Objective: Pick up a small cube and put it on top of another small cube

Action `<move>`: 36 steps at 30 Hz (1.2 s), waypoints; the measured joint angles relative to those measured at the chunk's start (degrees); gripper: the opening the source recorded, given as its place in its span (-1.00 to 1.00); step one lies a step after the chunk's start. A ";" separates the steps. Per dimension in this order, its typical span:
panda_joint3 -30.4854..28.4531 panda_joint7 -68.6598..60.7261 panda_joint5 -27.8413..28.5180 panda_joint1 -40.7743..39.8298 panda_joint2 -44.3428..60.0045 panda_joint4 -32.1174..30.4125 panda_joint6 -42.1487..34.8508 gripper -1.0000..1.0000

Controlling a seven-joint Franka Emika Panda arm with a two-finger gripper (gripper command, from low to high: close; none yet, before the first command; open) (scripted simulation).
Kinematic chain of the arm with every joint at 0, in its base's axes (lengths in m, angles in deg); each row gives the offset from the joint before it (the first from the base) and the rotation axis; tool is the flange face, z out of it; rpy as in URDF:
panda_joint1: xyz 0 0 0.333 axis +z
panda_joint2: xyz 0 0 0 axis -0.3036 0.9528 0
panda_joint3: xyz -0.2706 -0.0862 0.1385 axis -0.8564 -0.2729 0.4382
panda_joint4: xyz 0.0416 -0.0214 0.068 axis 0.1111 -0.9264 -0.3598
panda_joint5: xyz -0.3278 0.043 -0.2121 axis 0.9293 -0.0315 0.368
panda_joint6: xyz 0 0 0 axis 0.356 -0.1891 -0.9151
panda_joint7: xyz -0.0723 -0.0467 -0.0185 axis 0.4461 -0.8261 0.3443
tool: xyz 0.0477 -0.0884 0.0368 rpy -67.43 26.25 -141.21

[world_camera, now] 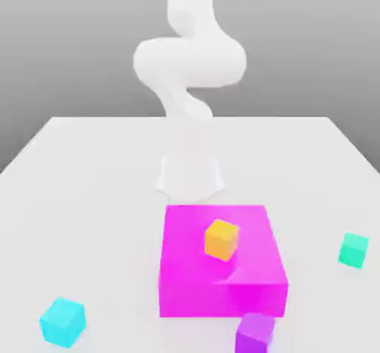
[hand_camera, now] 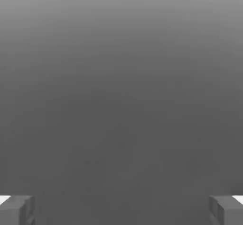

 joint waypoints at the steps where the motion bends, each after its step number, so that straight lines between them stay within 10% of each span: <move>1: 1.21 -0.14 0.36 0.64 2.24 -0.71 1.09 0.00; 24: 22.17 0.40 12.82 19.81 50.23 -15.55 24.16 0.00; 30: 12.61 7.99 23.22 28.56 62.07 -13.43 32.29 0.00; 31: 11.19 8.81 24.28 29.75 63.28 -13.12 33.21 -1.00; 36: 11.21 8.91 24.38 29.73 63.29 -13.12 33.24 -1.00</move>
